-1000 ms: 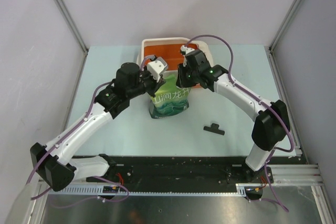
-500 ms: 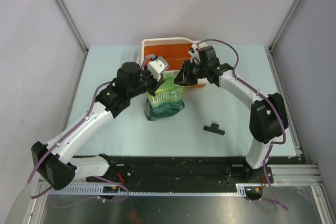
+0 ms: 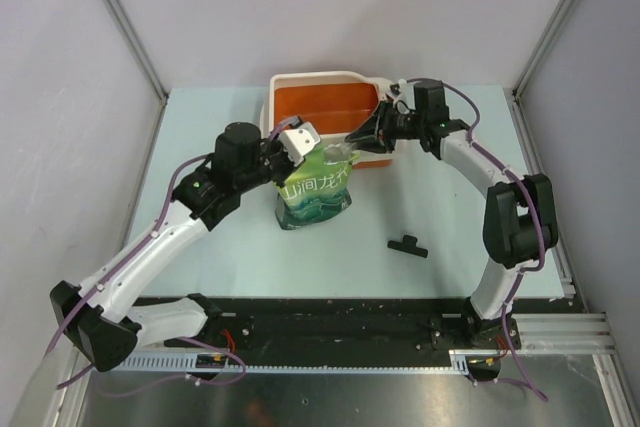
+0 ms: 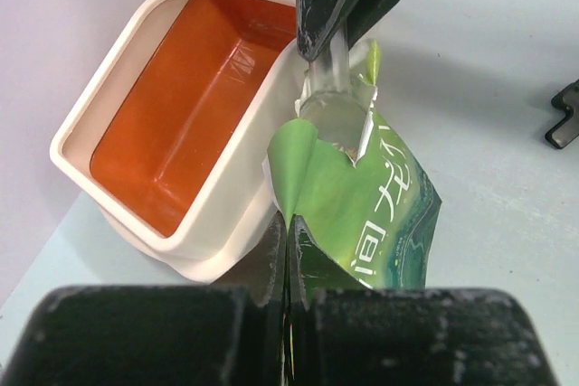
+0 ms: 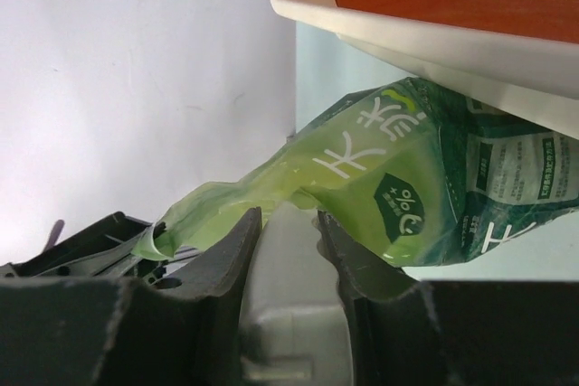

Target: Fill the litter box with clean litter

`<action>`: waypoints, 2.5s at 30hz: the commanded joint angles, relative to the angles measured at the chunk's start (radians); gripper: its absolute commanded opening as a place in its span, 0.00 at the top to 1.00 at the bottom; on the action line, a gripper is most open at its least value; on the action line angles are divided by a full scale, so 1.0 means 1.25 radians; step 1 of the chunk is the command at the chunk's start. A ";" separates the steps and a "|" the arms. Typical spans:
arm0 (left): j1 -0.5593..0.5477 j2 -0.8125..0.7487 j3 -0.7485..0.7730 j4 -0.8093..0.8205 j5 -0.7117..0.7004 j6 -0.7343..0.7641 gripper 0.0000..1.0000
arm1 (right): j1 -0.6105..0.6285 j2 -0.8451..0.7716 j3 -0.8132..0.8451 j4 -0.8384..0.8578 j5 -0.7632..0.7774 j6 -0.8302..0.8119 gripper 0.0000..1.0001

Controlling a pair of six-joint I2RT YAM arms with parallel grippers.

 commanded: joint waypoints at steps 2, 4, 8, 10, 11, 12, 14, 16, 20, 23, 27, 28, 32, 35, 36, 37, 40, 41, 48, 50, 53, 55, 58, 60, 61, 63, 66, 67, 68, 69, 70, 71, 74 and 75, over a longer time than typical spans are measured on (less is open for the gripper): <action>-0.004 -0.064 0.055 0.023 -0.017 0.073 1.00 | -0.057 0.000 -0.015 0.118 -0.068 0.064 1.00; -0.004 -0.063 0.055 0.019 -0.019 0.083 1.00 | -0.065 0.001 -0.016 0.141 -0.087 0.068 1.00; -0.004 -0.067 0.041 0.017 -0.024 0.121 1.00 | -0.086 -0.003 -0.016 0.129 -0.089 0.083 1.00; -0.003 -0.069 0.034 0.017 -0.027 0.113 1.00 | -0.088 -0.006 -0.022 0.149 -0.109 0.106 1.00; -0.004 -0.070 0.030 0.017 -0.026 0.109 1.00 | -0.085 -0.004 -0.027 0.177 -0.119 0.114 1.00; -0.004 -0.075 0.027 0.018 -0.019 0.110 1.00 | -0.084 0.000 -0.032 0.194 -0.143 0.122 1.00; -0.004 -0.078 0.018 0.017 -0.019 0.118 1.00 | -0.084 0.010 -0.061 0.253 -0.177 0.142 1.00; -0.004 -0.076 0.019 0.017 -0.026 0.123 1.00 | -0.094 0.029 -0.080 0.264 -0.214 0.144 1.00; -0.003 -0.067 0.033 0.015 -0.027 0.125 1.00 | -0.114 0.053 -0.113 0.349 -0.237 0.214 1.00; -0.005 -0.060 0.038 0.015 -0.031 0.141 1.00 | -0.133 0.056 -0.120 0.432 -0.237 0.281 1.00; -0.007 -0.059 0.044 0.014 -0.047 0.154 1.00 | -0.151 0.034 -0.120 0.413 -0.233 0.250 1.00; -0.008 -0.058 0.044 0.015 -0.052 0.156 1.00 | -0.150 0.027 -0.121 0.365 -0.229 0.227 1.00; 0.000 -0.047 0.058 0.017 -0.054 0.134 1.00 | -0.132 -0.004 -0.121 0.269 -0.202 0.174 1.00; -0.002 -0.049 0.061 0.015 -0.033 0.132 1.00 | -0.141 -0.016 -0.100 0.260 -0.192 0.167 1.00; -0.002 -0.048 0.062 0.015 -0.033 0.132 1.00 | -0.144 -0.016 -0.088 0.237 -0.191 0.149 1.00; 0.000 -0.050 0.061 0.015 -0.033 0.131 1.00 | -0.145 -0.015 -0.088 0.222 -0.187 0.103 1.00; -0.002 -0.054 0.054 0.018 -0.030 0.134 1.00 | -0.148 -0.001 -0.088 0.139 -0.175 0.025 1.00; -0.002 -0.054 0.052 0.018 -0.027 0.134 1.00 | -0.150 -0.005 -0.088 0.147 -0.175 0.033 1.00; -0.003 -0.060 0.040 0.020 -0.026 0.137 1.00 | -0.165 -0.059 -0.077 0.178 -0.170 0.067 1.00; -0.004 -0.058 0.042 0.020 -0.021 0.135 1.00 | -0.162 -0.070 -0.065 0.130 -0.149 0.022 1.00; -0.005 -0.050 0.053 0.020 -0.014 0.132 1.00 | -0.162 -0.080 -0.059 0.083 -0.133 0.004 1.00; -0.007 -0.043 0.057 0.024 -0.015 0.132 1.00 | -0.164 -0.076 -0.055 0.065 -0.136 0.004 1.00; -0.008 -0.038 0.061 0.026 -0.023 0.134 1.00 | -0.148 -0.088 0.007 -0.001 -0.126 -0.022 1.00; -0.009 -0.038 0.063 0.028 -0.022 0.137 1.00 | -0.143 -0.080 0.032 -0.001 -0.135 -0.035 1.00; -0.009 -0.039 0.065 0.028 -0.021 0.137 1.00 | -0.144 -0.073 0.031 0.000 -0.140 -0.024 1.00; -0.010 -0.037 0.066 0.028 -0.025 0.141 1.00 | -0.159 -0.051 0.023 -0.010 -0.136 -0.006 1.00; -0.010 -0.039 0.062 0.029 -0.038 0.147 1.00 | -0.160 -0.044 0.061 -0.031 -0.143 -0.020 1.00; -0.010 -0.039 0.062 0.028 -0.039 0.146 1.00 | -0.160 -0.042 0.063 -0.036 -0.151 -0.023 1.00; -0.011 -0.040 0.061 0.029 -0.038 0.143 1.00 | -0.160 -0.040 0.057 -0.033 -0.152 -0.023 1.00; -0.010 -0.039 0.061 0.031 -0.038 0.142 1.00 | -0.158 -0.029 0.047 -0.022 -0.157 -0.020 1.00; -0.010 -0.040 0.060 0.034 -0.038 0.142 1.00 | -0.157 -0.022 0.020 -0.010 -0.165 -0.008 1.00; -0.011 -0.038 0.057 0.035 -0.041 0.142 1.00 | -0.161 -0.015 0.000 0.013 -0.177 0.029 1.00; -0.013 -0.039 0.051 0.035 -0.059 0.150 1.00 | -0.172 0.011 -0.015 0.105 -0.220 0.077 1.00; -0.011 -0.039 0.050 0.034 -0.062 0.154 1.00 | -0.175 0.016 -0.015 0.117 -0.233 0.096 1.00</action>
